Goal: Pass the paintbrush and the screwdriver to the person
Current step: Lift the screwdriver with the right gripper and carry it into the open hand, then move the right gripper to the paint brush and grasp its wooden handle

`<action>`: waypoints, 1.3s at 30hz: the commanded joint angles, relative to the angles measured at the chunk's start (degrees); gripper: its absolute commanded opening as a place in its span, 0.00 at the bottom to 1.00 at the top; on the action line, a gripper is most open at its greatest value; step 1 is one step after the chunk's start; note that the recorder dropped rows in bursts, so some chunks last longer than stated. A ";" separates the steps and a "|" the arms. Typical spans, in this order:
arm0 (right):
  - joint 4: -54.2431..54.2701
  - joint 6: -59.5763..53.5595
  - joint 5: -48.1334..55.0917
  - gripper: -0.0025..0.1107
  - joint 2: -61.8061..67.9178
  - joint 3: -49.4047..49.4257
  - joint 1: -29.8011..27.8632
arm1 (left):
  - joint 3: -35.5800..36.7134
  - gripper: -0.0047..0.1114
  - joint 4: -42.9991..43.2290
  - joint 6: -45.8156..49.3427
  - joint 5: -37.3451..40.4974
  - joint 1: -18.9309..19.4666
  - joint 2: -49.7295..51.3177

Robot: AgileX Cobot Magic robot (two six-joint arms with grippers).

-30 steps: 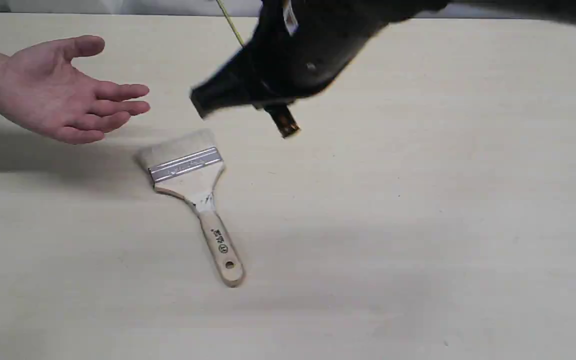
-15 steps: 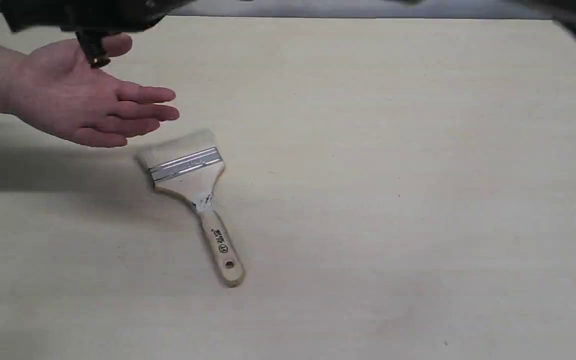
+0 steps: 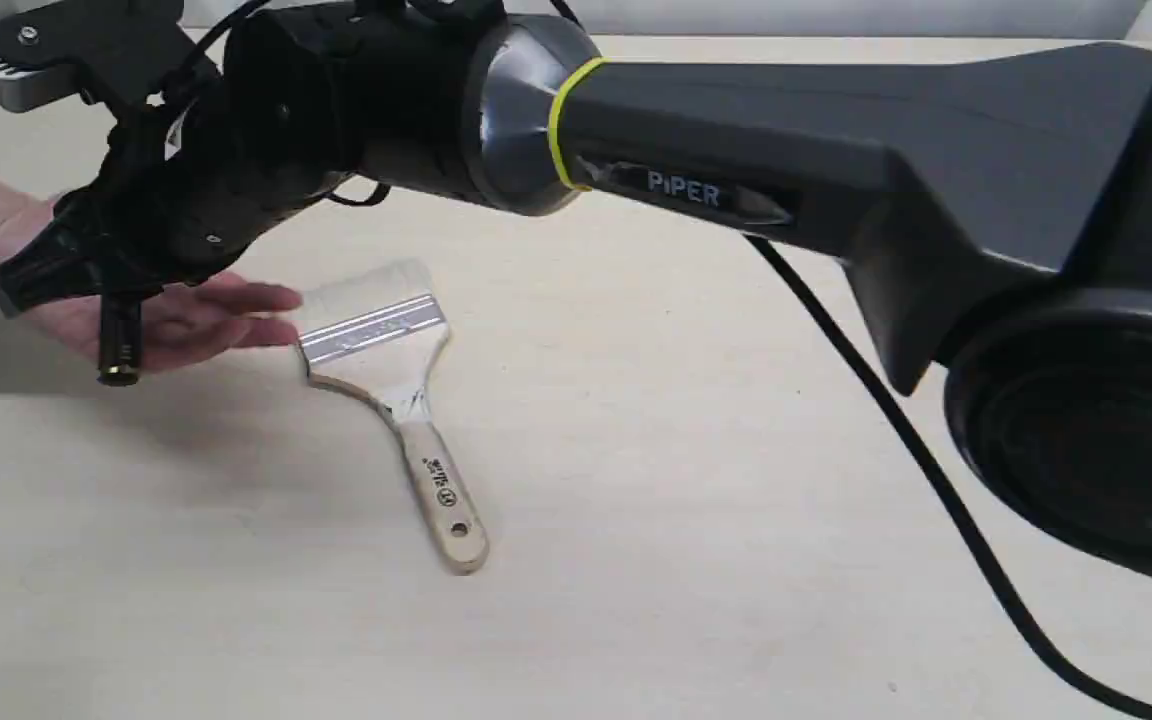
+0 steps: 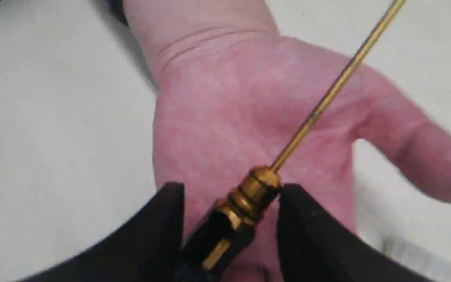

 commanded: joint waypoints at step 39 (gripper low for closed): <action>-21.51 23.68 34.19 0.54 -1.12 -0.22 -0.15 | 0.12 0.04 -0.24 -0.12 -0.25 -0.47 -0.14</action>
